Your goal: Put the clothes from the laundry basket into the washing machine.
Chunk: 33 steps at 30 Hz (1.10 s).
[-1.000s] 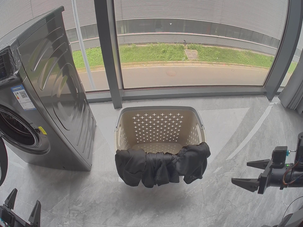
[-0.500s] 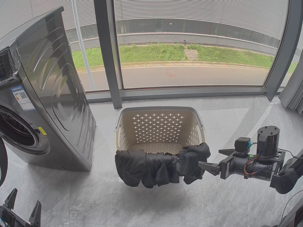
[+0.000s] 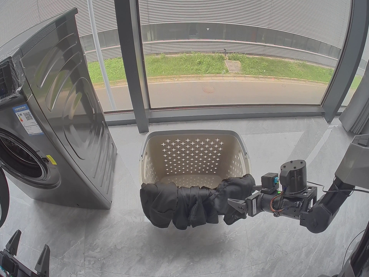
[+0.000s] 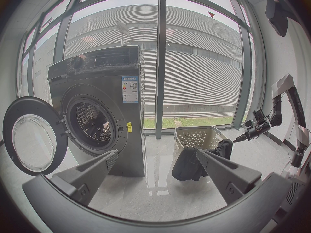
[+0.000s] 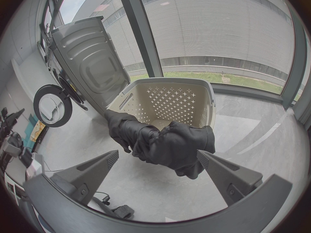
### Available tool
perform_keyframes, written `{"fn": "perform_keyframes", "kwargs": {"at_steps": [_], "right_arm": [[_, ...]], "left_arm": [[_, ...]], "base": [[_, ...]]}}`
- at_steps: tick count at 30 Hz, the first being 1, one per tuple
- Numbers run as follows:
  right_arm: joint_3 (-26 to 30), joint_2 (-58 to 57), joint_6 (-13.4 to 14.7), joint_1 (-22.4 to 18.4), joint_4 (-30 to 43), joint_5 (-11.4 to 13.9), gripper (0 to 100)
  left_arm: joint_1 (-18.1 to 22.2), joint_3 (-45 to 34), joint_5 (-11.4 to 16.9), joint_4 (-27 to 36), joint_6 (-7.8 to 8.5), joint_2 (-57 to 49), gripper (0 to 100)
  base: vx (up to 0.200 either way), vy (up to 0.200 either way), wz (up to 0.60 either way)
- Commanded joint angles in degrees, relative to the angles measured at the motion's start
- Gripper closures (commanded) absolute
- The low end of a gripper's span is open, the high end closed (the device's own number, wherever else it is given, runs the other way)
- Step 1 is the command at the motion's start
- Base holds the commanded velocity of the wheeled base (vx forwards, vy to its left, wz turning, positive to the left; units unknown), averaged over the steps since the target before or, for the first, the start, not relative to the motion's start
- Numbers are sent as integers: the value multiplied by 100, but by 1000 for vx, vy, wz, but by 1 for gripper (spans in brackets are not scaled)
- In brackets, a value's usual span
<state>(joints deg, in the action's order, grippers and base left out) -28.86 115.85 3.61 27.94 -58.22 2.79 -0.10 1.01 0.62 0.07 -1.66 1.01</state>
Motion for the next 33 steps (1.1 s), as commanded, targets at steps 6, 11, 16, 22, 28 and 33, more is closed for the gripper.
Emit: {"fn": "perform_keyframes", "kwargs": {"at_steps": [6, 11, 16, 22, 28, 33], "right_arm": [[-340, 474, -229, -105, 4, -130, 0], [-419, 465, -264, -61, 4, -139, 0], [-507, 474, -291, -52, 48, -130, 0], [-806, 606, -317, -43, 408, -139, 0], [-1149, 1063, -528, -105, 470, -139, 0], [-1368, 1370, -554, -149, 487, -139, 0]], "left_arm": [[1, -101, -1, -7, 25, -101, 0], [1, -101, 17, -7, 69, -101, 0], [1, -101, 17, -7, 69, -101, 0], [1, -101, 8, -7, 25, -101, 0], [1, -101, -9, -7, 8, -101, 0], [1, -101, -9, -7, -1, -101, 0]], "base": [[0, 0, 0], [120, 0, 0], [0, 0, 0], [0, 0, 0], [0, 0, 0], [0, 0, 0]]}}
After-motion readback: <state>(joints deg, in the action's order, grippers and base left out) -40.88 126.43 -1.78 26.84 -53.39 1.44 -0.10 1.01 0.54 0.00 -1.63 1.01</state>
